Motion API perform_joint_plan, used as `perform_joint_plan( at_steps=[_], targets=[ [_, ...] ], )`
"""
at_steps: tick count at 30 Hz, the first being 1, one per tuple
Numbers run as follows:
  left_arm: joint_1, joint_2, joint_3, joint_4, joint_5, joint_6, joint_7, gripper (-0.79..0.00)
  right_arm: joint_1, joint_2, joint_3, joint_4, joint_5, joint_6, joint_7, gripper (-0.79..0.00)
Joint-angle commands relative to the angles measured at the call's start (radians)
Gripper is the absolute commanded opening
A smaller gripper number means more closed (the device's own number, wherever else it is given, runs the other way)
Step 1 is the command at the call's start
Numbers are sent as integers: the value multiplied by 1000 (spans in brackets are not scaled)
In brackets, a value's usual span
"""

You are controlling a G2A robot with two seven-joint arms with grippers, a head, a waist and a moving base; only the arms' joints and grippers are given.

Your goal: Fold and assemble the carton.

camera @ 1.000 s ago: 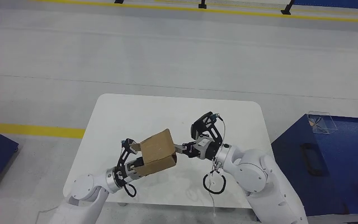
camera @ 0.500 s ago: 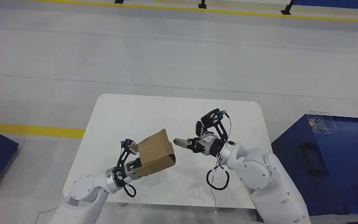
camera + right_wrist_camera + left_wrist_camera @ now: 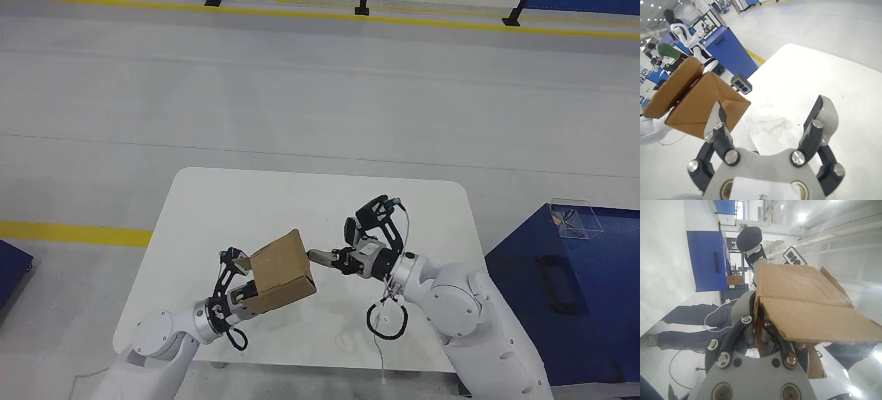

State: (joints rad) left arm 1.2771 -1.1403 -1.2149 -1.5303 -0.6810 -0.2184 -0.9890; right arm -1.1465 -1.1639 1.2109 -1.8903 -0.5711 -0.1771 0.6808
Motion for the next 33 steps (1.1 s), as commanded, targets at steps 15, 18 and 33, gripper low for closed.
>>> perform_joint_plan(
  at_steps=[15,18,33],
  targets=[
    [-9,-3,9,6,-6,-11,0,-785,-117,27,380,58,-104,-27,-438,0],
    [-9,-3,9,6,-6,-11,0,-785,-117,27,380,58,-104,-27,-438,0],
    [102,-30,75,-390,-185,583,747,-785,-117,27,380,58,-104,-27,-438,0]
  ],
)
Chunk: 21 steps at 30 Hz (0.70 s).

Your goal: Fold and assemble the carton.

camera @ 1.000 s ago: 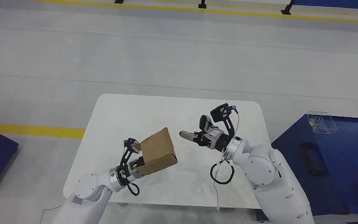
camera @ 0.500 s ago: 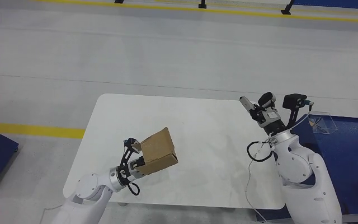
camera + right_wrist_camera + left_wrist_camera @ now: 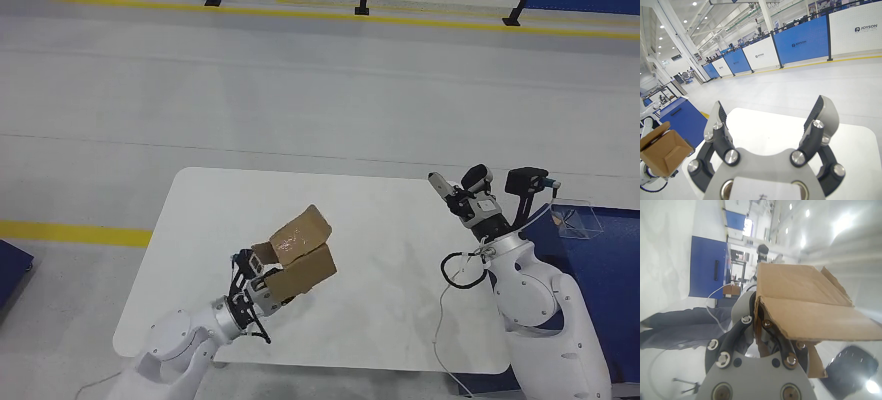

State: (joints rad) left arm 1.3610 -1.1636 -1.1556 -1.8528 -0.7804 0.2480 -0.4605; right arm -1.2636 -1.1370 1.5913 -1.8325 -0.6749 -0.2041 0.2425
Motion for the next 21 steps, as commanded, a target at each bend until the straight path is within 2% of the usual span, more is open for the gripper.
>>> perform_joint_plan(
  at_steps=[1,3,7,10,11,12,15,18,21],
  targets=[
    [36,-17,30,-111,-162,144,338,-785,0,0,0,0,0,0,0,0],
    [59,-38,70,-170,-312,188,612,-785,0,0,0,0,0,0,0,0],
    [45,-79,156,-241,-553,168,1089,-785,0,0,0,0,0,0,0,0],
    [-3,-112,205,-246,-791,76,1363,-785,0,0,0,0,0,0,0,0],
    [-30,-120,215,-235,-820,43,1462,-785,0,0,0,0,0,0,0,0],
    [-58,-130,229,-238,-855,2,1533,-785,0,0,0,0,0,0,0,0],
    [-144,-156,245,-169,-902,-151,1684,-785,0,0,0,0,0,0,0,0],
    [-228,-178,268,-72,-868,-242,1754,-785,0,0,0,0,0,0,0,0],
    [-304,-199,284,51,-919,-274,1809,-785,0,0,0,0,0,0,0,0]
  ],
)
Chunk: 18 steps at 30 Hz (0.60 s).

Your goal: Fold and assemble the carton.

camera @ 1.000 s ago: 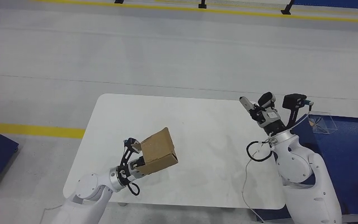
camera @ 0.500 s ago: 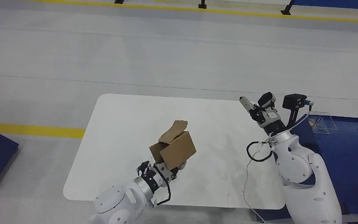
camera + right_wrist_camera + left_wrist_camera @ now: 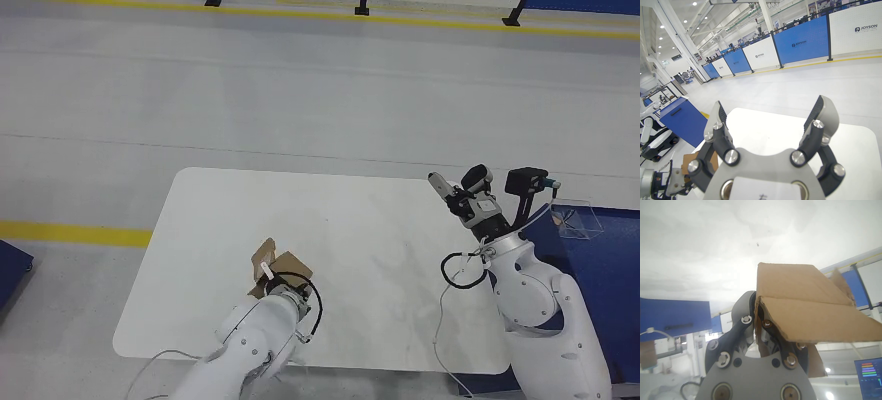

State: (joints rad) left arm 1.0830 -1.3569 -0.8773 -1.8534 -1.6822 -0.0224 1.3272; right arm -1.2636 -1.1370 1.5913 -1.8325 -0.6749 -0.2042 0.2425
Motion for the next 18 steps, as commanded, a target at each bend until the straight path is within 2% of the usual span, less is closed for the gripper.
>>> perform_joint_plan(
  at_steps=[1,6,12,13,14,18],
  targets=[
    [-50,-12,15,91,-24,-3,45,-785,0,0,0,0,0,0,0,0],
    [-131,-48,66,251,-81,-37,83,-785,0,0,0,0,0,0,0,0],
    [-175,-87,129,386,-135,-44,81,-785,0,0,0,0,0,0,0,0],
    [-179,-93,137,403,-137,-46,68,-631,0,0,0,0,0,0,0,0],
    [-183,-99,148,416,-132,-44,48,0,0,0,0,0,0,0,0,0],
    [-192,-116,165,426,-143,-31,-16,0,0,0,0,0,0,0,0,0]
  ],
)
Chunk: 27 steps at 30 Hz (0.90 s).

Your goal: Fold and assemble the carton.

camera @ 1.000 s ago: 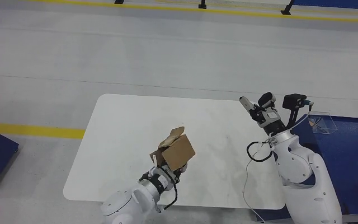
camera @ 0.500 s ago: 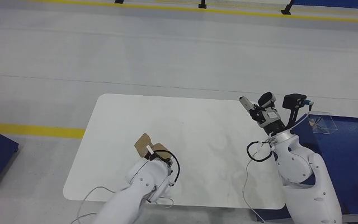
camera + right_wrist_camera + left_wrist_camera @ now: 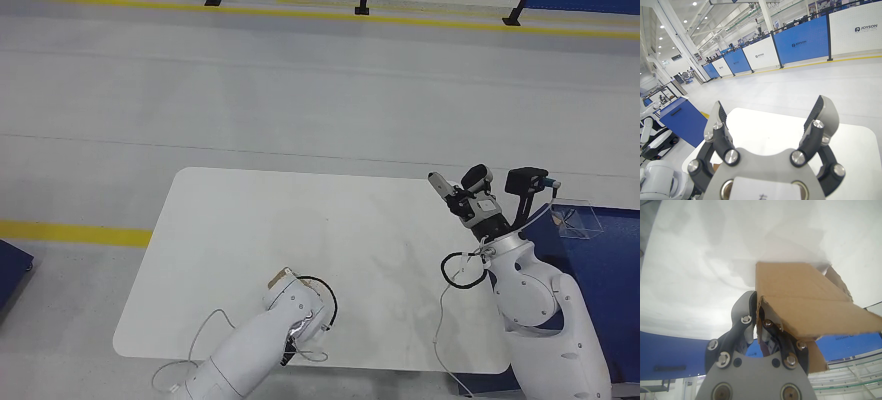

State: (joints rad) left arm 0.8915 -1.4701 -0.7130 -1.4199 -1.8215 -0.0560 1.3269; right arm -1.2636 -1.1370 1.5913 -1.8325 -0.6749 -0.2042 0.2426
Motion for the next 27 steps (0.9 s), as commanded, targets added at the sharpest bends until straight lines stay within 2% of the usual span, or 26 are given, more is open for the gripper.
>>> perform_joint_plan(
  at_steps=[1,5,8,10,11,14,15,17,19,22,24,27],
  targets=[
    [0,-5,2,-18,1,7,-29,0,0,0,0,0,0,0,0,0],
    [35,-2,-7,-120,57,21,-46,0,0,0,0,0,0,0,0,0],
    [96,17,-38,-265,128,74,-66,0,0,0,0,0,0,0,0,0],
    [158,38,-69,-400,191,138,-90,0,0,0,0,0,0,0,0,0],
    [192,51,-84,-465,222,206,-107,0,0,0,0,0,0,0,0,0],
    [273,94,-121,-603,328,517,-215,0,0,0,0,0,0,0,0,0],
    [303,106,-159,-636,350,545,-289,0,0,0,0,0,0,0,0,0],
    [373,127,-202,-637,490,520,-519,0,0,0,0,0,0,0,0,0],
    [420,144,-212,-636,628,532,-665,0,0,0,0,0,0,0,0,0],
    [464,160,-225,-639,762,522,-805,0,0,0,0,0,0,0,0,0],
    [484,167,-236,-628,782,505,-930,0,0,0,0,0,0,0,0,0],
    [484,167,-236,-628,782,505,-930,0,0,0,0,0,0,0,0,0]
  ],
)
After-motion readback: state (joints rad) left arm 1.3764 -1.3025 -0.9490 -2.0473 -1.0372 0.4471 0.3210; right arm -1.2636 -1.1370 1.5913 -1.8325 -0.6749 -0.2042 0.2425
